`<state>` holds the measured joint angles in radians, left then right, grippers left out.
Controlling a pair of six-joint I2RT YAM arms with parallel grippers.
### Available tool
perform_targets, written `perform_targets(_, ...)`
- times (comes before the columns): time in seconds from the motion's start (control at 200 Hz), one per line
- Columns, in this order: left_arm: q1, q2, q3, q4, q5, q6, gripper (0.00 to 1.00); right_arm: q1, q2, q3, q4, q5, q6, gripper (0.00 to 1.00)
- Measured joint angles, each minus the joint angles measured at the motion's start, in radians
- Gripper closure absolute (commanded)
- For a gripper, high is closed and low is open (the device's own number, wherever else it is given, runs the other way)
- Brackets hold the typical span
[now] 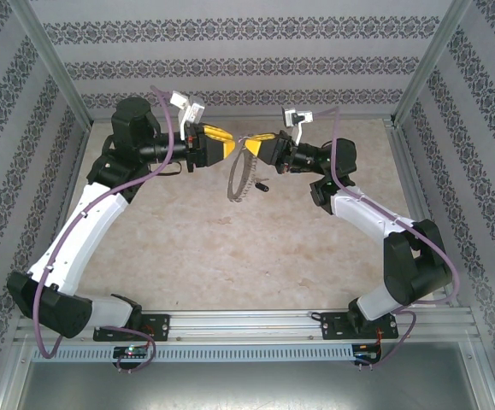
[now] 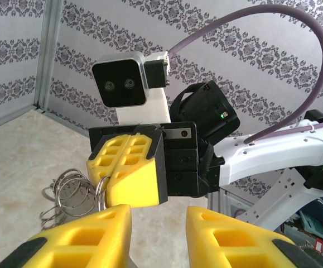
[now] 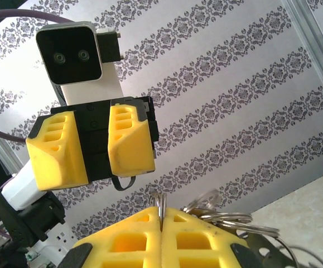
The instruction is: Put the keys on the keyring
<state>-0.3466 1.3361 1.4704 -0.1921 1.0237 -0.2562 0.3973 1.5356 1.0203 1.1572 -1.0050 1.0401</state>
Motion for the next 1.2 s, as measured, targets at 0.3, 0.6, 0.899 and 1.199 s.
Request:
perform_targets(0.3,0.000,0.018,-0.042,0.037,0.000,-0.048,0.70,0.011,0.000,0.000,0.000,0.000,0.000,1.00)
perform_targets(0.6,0.000,0.040,-0.064,0.092,0.009,-0.099,0.76,0.011,0.000,0.000,0.000,0.001,0.000,1.00)
perform_targets(0.899,0.000,0.040,-0.068,0.120,0.016,-0.124,0.81,0.011,0.000,0.000,0.006,0.001,0.000,1.00)
perform_targets(1.199,0.000,0.051,-0.068,0.126,0.016,-0.127,0.77,0.011,0.000,0.000,0.006,0.001,0.000,1.00)
